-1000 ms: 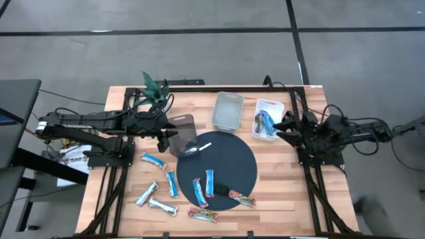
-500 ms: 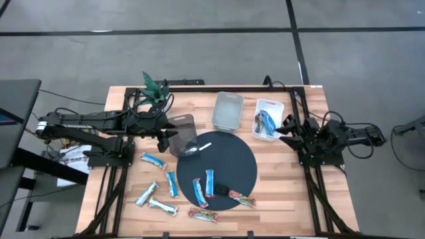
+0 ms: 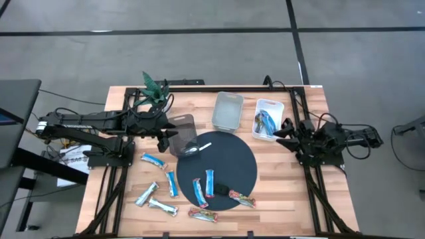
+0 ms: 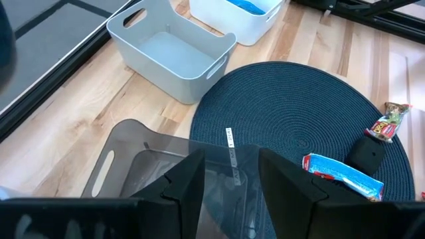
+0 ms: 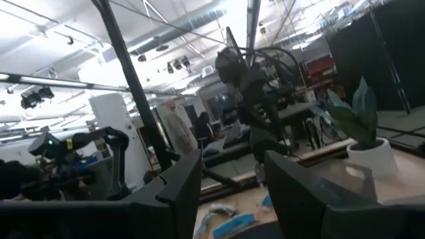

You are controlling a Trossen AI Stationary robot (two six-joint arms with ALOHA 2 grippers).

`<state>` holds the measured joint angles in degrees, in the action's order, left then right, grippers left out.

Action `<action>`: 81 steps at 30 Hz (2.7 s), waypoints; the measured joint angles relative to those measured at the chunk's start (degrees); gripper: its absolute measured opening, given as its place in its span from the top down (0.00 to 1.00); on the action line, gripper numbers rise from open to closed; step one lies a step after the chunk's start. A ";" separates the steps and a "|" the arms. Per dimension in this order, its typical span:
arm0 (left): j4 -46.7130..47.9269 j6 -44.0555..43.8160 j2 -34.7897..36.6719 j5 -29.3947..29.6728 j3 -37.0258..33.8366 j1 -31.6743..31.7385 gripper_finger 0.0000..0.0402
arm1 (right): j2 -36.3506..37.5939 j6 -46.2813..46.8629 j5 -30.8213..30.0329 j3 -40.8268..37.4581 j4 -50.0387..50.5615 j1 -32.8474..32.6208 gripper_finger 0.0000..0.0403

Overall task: Pick and place Granola Bars by type
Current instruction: Put the red granola bar into the gray bin

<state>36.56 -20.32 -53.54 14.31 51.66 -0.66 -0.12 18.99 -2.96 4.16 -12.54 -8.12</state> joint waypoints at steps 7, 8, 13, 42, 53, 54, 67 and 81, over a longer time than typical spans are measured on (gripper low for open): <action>0.00 -0.04 0.00 0.00 0.00 0.01 0.66 | -0.50 2.55 -0.04 0.00 0.95 0.00 0.62; 0.00 -0.04 0.00 0.00 0.00 0.00 0.66 | -1.04 3.36 -0.04 0.00 1.27 0.00 0.63; 0.00 0.16 0.00 0.00 0.00 -0.01 0.66 | -5.83 4.10 -0.04 2.08 3.35 0.00 0.65; -4.06 -7.42 0.00 0.00 0.00 0.01 0.67 | -63.45 10.40 26.76 45.95 54.24 -9.50 0.67; -1.53 -6.11 0.00 0.05 0.00 0.01 0.67 | -79.03 20.20 29.81 47.12 43.97 -13.16 0.56; -1.07 -5.68 0.00 0.04 0.00 0.01 0.67 | -80.14 21.24 30.06 47.17 42.04 -13.07 0.54; 1.04 -3.73 0.00 0.02 0.00 0.01 0.67 | -94.91 23.61 29.92 50.39 36.71 -13.99 0.42; -0.50 -3.01 0.00 0.02 0.00 0.01 0.67 | -108.04 19.56 24.07 59.55 40.85 -15.78 0.48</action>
<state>36.06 -23.33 -53.54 14.32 51.66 -0.64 -108.16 38.54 21.11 63.72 28.31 -23.90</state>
